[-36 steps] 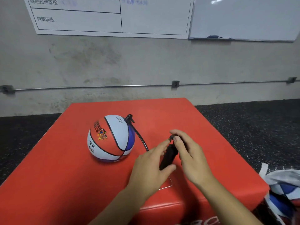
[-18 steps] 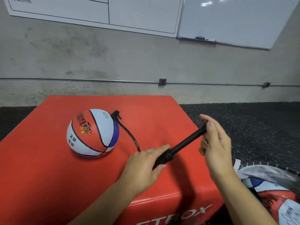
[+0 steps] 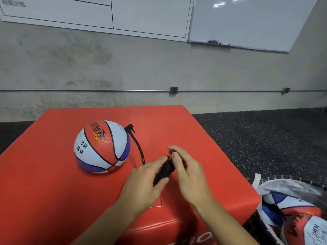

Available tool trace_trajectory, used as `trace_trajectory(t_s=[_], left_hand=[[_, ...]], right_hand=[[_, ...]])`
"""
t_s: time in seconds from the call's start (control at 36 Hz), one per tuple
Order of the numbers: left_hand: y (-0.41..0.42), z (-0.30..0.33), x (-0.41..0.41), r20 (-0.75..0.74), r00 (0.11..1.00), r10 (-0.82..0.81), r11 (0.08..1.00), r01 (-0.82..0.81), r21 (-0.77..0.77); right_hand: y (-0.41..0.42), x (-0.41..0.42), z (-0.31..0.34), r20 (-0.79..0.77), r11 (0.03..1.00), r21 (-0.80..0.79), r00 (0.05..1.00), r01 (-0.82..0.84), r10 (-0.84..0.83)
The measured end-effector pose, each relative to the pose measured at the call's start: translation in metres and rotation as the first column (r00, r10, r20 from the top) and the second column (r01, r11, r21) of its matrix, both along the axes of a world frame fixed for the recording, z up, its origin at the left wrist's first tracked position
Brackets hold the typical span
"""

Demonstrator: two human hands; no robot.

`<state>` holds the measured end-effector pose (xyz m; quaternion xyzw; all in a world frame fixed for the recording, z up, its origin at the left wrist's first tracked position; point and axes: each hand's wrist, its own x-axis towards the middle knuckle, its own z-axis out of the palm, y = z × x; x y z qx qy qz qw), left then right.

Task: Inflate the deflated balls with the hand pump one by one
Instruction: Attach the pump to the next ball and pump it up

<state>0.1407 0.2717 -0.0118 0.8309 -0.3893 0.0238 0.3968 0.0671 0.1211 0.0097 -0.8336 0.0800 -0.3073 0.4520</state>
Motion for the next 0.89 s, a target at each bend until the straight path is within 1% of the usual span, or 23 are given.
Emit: trace_trajectory(t_s=[0.08,0.17,0.22,0.31,0.39,0.5,0.56,0.61,0.75,0.89], left_hand=[[0.001,0.001,-0.002,-0.003,1.0,-0.007,1.0,0.007,-0.001],[0.002,0.002,-0.003,-0.011,1.0,-0.014,1.0,0.014,0.0],[0.004,0.002,-0.004,-0.011,1.0,-0.016,1.0,0.016,0.004],[0.005,0.003,-0.006,0.003,1.0,-0.026,0.999,0.026,0.025],[0.004,0.006,-0.01,0.025,0.999,-0.042,0.998,0.041,0.052],[0.0,0.007,-0.013,0.071,0.996,-0.049,0.995,0.042,0.089],[-0.001,0.007,-0.013,0.084,0.995,-0.048,0.994,0.04,0.102],[-0.001,0.006,-0.011,0.08,0.996,-0.046,0.994,0.038,0.1],[0.001,0.002,-0.006,0.06,0.998,-0.023,0.996,0.018,0.084],[0.003,0.0,0.0,0.019,1.0,-0.014,0.998,0.013,0.056]], right_hand=[[0.001,-0.002,-0.003,-0.007,0.998,-0.056,1.0,0.028,-0.029],[-0.004,-0.006,-0.002,-0.035,0.988,-0.15,0.999,0.031,-0.037],[-0.008,-0.009,0.003,-0.024,0.987,-0.159,0.999,0.018,-0.022],[-0.015,-0.013,0.017,0.093,0.998,-0.053,0.995,0.025,-0.02],[-0.029,-0.017,0.036,0.249,0.995,0.074,0.965,0.066,-0.083],[-0.051,-0.017,0.043,0.331,0.966,0.249,0.931,0.072,-0.155],[-0.055,-0.014,0.042,0.332,0.953,0.294,0.927,0.073,-0.173],[-0.052,-0.01,0.041,0.33,0.952,0.298,0.927,0.076,-0.177],[-0.029,-0.001,0.034,0.29,0.981,0.169,0.947,0.092,-0.139],[-0.011,0.006,0.015,0.151,0.995,0.087,0.987,0.045,-0.058]])
